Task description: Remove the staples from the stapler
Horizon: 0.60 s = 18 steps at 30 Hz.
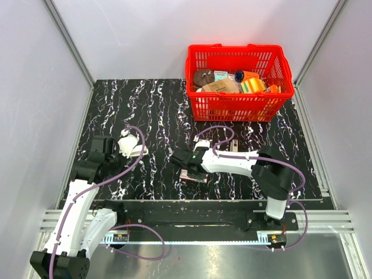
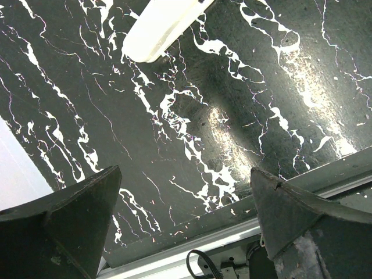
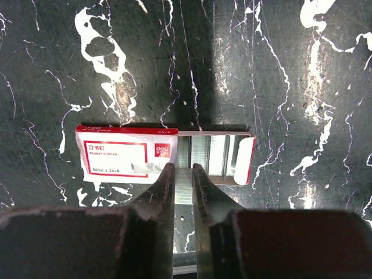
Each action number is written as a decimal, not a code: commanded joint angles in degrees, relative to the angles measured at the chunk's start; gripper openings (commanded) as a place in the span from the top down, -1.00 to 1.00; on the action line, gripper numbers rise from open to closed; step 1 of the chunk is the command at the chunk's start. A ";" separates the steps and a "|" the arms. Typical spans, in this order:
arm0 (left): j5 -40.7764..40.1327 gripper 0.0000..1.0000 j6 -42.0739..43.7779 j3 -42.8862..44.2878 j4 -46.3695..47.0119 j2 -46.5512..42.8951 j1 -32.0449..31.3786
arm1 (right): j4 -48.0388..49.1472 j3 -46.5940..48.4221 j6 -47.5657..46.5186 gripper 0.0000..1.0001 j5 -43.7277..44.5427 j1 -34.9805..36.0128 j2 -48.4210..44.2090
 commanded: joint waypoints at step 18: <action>0.82 -0.98 -0.24 0.12 0.81 -0.62 0.27 | 0.91 -0.28 0.66 0.73 1.26 -1.76 0.41</action>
